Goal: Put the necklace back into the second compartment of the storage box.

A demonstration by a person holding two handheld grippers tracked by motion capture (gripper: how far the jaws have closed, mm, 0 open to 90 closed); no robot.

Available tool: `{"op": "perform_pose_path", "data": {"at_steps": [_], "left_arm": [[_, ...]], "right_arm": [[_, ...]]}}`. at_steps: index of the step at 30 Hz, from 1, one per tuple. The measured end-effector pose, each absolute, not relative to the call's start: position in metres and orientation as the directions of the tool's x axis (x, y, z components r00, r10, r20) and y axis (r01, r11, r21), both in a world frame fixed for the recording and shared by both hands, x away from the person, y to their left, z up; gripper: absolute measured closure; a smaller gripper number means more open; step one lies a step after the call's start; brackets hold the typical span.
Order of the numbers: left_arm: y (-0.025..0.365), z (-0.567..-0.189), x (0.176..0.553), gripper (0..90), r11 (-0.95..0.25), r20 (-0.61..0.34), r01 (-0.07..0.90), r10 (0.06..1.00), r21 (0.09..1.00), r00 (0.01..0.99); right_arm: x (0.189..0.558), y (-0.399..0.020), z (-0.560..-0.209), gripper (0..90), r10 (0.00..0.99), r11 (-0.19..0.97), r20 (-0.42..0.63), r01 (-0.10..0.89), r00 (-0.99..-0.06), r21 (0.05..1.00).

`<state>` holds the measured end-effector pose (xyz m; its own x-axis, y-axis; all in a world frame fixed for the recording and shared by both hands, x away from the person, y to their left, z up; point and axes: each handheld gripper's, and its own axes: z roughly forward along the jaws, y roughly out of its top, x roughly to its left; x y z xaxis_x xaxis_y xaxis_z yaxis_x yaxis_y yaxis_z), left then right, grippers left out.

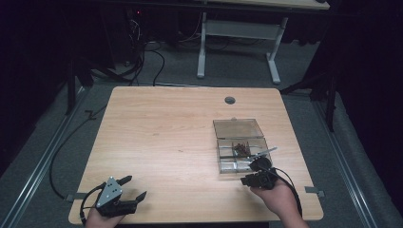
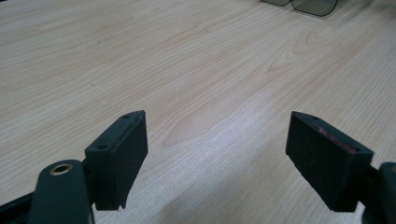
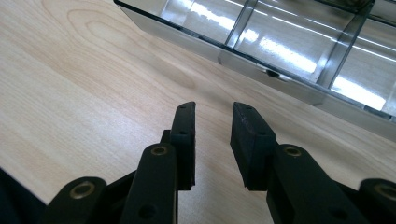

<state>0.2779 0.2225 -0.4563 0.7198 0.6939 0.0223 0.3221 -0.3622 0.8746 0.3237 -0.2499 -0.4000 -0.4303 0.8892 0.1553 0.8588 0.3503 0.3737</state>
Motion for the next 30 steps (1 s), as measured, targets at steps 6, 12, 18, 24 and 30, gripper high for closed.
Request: {"op": "perform_pose_path", "data": {"at_steps": [6,12,18,24,30], "left_arm": [[0.223,-0.457,0.278,21.5,-0.354,0.016,0.324,0.696,0.877,0.717],[0.223,-0.457,0.278,21.5,-0.353,0.014,0.327,0.698,0.876,0.716],[0.223,-0.457,0.278,21.5,-0.354,0.012,0.330,0.697,0.875,0.717],[0.223,-0.457,0.279,21.4,-0.350,0.006,0.334,0.698,0.875,0.716],[0.222,-0.458,0.279,21.5,-0.353,0.008,0.334,0.698,0.874,0.716]], "right_arm": [[0.313,-0.251,-0.411,70.9,0.889,0.320,0.151,0.822,-0.433,0.471],[0.304,-0.251,-0.422,70.7,0.891,0.277,0.164,0.795,-0.423,0.540],[0.295,-0.254,-0.430,69.9,0.884,0.229,0.200,0.765,-0.422,0.602],[0.284,-0.254,-0.434,68.3,0.888,0.214,0.171,0.713,-0.427,0.668],[0.275,-0.254,-0.438,65.7,0.885,0.175,0.173,0.652,-0.433,0.738]]}}
